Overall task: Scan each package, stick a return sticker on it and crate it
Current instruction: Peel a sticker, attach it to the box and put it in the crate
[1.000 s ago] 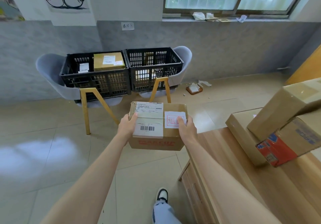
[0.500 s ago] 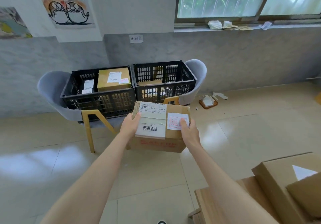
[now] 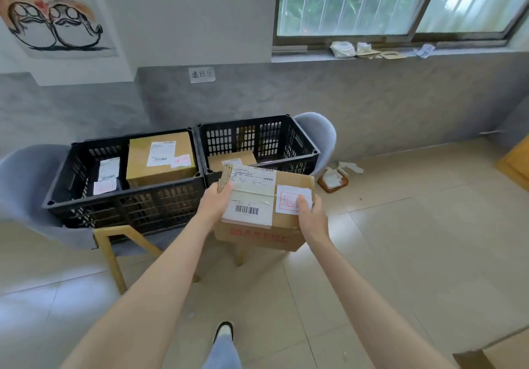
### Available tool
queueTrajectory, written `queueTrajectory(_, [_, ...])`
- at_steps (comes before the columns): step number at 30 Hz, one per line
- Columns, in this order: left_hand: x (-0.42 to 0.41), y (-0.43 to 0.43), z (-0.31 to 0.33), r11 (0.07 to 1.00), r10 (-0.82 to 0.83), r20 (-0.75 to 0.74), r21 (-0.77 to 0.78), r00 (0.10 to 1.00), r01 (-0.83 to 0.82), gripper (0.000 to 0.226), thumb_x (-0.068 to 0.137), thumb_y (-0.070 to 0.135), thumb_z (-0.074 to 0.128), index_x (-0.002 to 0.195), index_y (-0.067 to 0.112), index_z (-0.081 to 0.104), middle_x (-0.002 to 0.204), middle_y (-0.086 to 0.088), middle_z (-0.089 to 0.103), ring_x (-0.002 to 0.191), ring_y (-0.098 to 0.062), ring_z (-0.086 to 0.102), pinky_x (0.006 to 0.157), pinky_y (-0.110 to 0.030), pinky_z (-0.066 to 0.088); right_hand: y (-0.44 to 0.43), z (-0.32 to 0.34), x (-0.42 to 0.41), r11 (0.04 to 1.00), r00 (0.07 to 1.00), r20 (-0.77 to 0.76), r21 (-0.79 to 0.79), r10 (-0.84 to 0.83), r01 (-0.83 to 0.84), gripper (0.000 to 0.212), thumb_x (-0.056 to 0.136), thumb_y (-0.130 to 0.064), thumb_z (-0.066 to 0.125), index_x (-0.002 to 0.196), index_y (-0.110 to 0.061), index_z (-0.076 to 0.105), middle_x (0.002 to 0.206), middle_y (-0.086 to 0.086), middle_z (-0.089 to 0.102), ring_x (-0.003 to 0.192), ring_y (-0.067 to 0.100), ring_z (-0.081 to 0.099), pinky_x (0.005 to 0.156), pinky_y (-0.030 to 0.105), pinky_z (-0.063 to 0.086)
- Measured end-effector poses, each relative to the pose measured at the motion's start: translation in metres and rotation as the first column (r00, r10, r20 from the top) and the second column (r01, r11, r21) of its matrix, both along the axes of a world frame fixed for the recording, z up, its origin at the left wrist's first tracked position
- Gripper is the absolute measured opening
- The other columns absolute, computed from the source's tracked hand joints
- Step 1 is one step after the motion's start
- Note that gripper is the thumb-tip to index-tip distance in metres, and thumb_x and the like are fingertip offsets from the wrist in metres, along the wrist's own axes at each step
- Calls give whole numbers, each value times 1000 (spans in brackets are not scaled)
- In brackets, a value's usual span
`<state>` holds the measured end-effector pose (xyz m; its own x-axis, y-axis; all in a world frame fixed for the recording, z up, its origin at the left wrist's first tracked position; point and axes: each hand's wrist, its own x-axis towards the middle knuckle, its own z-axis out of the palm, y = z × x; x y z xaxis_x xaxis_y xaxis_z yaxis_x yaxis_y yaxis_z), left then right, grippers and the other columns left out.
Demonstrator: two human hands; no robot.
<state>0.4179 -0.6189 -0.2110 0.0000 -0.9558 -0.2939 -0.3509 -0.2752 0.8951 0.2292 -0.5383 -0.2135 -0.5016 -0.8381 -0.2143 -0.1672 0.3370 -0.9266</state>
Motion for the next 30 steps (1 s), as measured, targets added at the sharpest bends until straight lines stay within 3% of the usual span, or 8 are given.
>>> queueTrajectory(5, [1, -83, 4, 997, -81, -13, -6, 997, 81, 46, 97, 41, 43, 133, 12, 45, 110, -7, 62, 99, -22, 61, 85, -36, 50, -71, 3, 8, 997, 997, 11, 13, -77, 77, 42, 99, -37, 40, 136, -17, 40, 121, 0, 55, 106, 18, 50, 86, 31, 40])
queueTrajectory(9, [1, -144, 10, 987, -159, -5, -9, 987, 159, 45, 98, 41, 43, 132, 12, 46, 112, -7, 62, 97, -20, 61, 70, -28, 47, -118, 10, 13, 990, 990, 23, 2, -139, 139, 39, 99, -36, 40, 135, -20, 41, 116, -2, 55, 104, 17, 51, 84, 31, 41])
queueTrajectory(13, [-7, -196, 13, 972, -233, 7, -8, 972, 233, 45, 97, 41, 44, 133, 12, 47, 113, -7, 63, 97, -21, 63, 71, -28, 51, -156, 12, 13, 980, 980, 23, -6, -197, 197, 37, 100, -33, 40, 134, -19, 41, 114, -4, 53, 101, 15, 49, 81, 29, 37])
queueTrajectory(20, [-41, -266, 18, 940, -339, 49, -31, 939, 341, 43, 96, 39, 49, 130, 14, 46, 93, 7, 60, 85, -13, 63, 77, -32, 54, -209, 9, -9, 961, 960, 42, -5, -276, 277, 38, 99, -33, 41, 135, -20, 40, 116, -6, 51, 101, 13, 47, 82, 28, 35])
queueTrajectory(22, [-55, -286, 20, 932, -357, 71, -43, 932, 360, 44, 97, 37, 49, 133, 12, 44, 91, 9, 57, 79, -8, 60, 67, -26, 51, -226, 6, -19, 955, 954, 50, -7, -296, 297, 39, 99, -33, 42, 135, -20, 40, 118, -6, 52, 101, 12, 47, 82, 28, 36])
queueTrajectory(24, [-67, -305, 21, 931, -360, 85, -40, 929, 364, 45, 97, 35, 49, 133, 11, 42, 96, 6, 56, 77, -6, 59, 65, -25, 50, -243, 2, -29, 952, 950, 64, -8, -305, 306, 40, 99, -33, 42, 137, -19, 39, 119, -6, 52, 101, 11, 48, 82, 27, 36])
queueTrajectory(27, [-88, -338, 17, 938, -342, 93, -16, 935, 345, 49, 95, 37, 52, 135, 11, 41, 110, -2, 56, 90, -18, 62, 81, -37, 52, -272, -5, -49, 951, 949, 68, -11, -307, 308, 41, 100, -32, 42, 138, -18, 37, 115, -7, 52, 99, 10, 48, 81, 26, 37])
queueTrajectory(30, [-112, -370, 17, 944, -324, 123, -22, 938, 329, 45, 94, 37, 53, 129, 11, 42, 109, 0, 52, 90, -15, 55, 78, -31, 44, -305, -10, -72, 954, 952, 85, -26, -294, 297, 42, 100, -31, 41, 139, -15, 36, 113, -8, 51, 98, 8, 49, 82, 25, 40])
